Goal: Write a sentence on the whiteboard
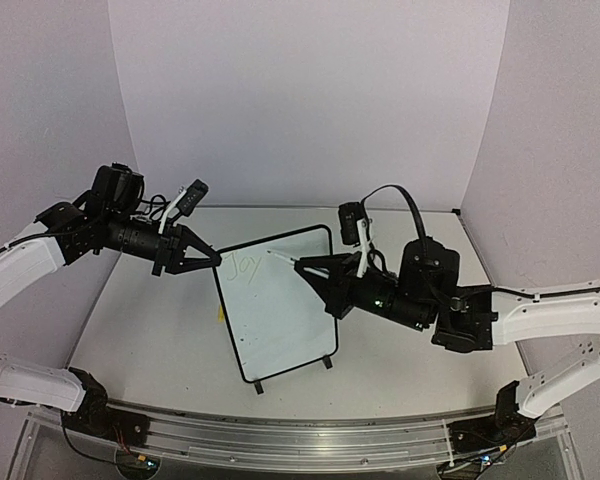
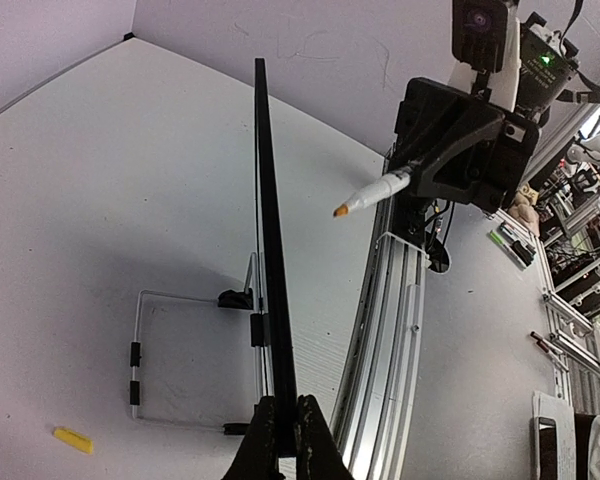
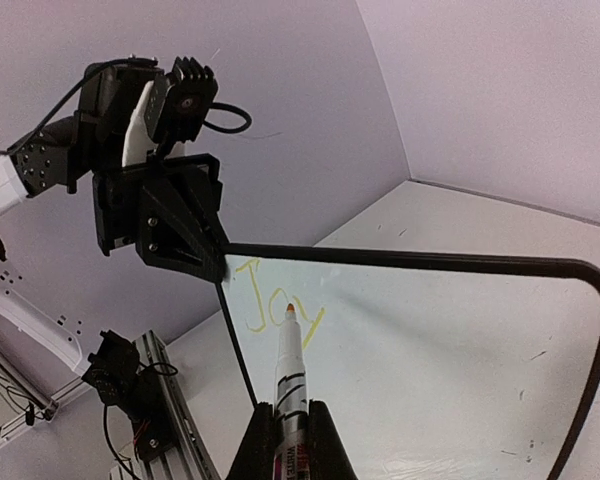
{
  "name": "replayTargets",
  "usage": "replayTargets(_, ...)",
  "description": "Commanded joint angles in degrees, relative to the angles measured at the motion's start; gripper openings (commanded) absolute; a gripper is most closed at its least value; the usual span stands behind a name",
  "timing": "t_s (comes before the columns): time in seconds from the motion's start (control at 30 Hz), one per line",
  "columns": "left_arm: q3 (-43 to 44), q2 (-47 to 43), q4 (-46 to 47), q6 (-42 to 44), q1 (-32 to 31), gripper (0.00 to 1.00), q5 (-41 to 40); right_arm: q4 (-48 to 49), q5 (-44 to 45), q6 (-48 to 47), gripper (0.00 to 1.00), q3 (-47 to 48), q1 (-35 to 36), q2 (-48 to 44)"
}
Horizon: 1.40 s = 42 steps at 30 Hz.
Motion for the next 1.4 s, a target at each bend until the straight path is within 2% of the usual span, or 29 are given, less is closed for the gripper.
replayTargets(0.0,-0.07,-0.4,0.95,0.49,-0.24,0.0,1.82,-2.23,6.58,-2.49,0.0,-0.55,-0.12,-1.9)
replayTargets(0.63,0.0,-0.35,0.94,0.53,-0.24,0.0,2.05,-3.86,10.09,-4.87,0.0,2.48,-0.16,1.19)
replayTargets(1.37,0.06,-0.36,0.86,0.55,-0.25,0.0,1.9,-2.66,13.21,-5.64,0.0,1.55,-0.19,-1.64)
